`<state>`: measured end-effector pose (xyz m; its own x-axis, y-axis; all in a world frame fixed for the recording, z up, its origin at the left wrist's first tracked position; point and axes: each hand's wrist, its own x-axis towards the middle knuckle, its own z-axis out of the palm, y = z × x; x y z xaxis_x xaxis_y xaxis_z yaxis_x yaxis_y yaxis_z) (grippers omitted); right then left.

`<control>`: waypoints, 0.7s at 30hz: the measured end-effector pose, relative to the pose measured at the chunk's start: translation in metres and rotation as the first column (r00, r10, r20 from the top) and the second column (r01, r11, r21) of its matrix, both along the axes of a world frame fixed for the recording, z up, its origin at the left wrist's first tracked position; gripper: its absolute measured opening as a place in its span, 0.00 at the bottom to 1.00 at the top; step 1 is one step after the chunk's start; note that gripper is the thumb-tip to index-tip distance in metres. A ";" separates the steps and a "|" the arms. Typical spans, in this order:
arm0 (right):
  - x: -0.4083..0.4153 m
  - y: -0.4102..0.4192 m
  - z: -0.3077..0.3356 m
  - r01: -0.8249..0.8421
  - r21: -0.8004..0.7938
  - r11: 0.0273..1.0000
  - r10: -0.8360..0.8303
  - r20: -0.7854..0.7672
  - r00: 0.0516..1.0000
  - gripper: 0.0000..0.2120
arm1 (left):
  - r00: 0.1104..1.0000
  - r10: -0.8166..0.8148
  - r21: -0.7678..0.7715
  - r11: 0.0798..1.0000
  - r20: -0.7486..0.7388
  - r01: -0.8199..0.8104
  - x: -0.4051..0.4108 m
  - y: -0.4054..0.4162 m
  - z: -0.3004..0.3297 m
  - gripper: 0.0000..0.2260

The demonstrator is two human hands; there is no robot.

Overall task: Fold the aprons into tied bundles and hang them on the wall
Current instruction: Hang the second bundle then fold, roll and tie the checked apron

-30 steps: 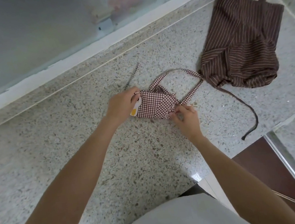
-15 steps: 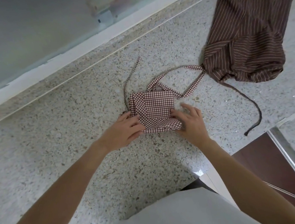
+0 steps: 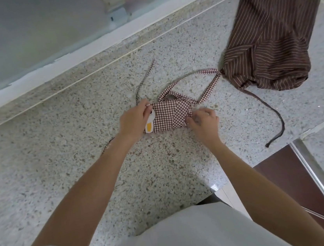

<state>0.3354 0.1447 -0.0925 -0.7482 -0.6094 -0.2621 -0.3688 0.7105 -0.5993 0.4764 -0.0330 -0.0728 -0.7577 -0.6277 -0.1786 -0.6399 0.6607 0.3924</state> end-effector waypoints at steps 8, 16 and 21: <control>0.009 -0.005 -0.002 0.021 0.031 0.999 -0.017 -0.114 0.993 0.17 | 0.934 0.294 -0.085 0.945 -0.202 -0.315 0.012 0.008 0.009 0.13; 0.075 0.036 0.023 0.043 0.087 0.995 -0.083 0.532 0.843 0.18 | 0.846 0.525 0.441 0.783 -0.089 -0.439 0.061 0.090 0.002 0.20; 0.064 0.040 0.045 -0.007 -0.010 1.000 0.009 0.219 0.976 0.08 | 0.806 0.591 0.492 0.705 -0.010 -0.511 0.053 0.098 -0.001 0.29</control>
<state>0.3994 0.1849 -0.0477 -0.6682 -0.6186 -0.4133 -0.2341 0.7021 -0.6725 0.5291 0.0651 -0.0735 -0.3432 -0.8206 -0.4569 -0.7369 -0.0663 0.6727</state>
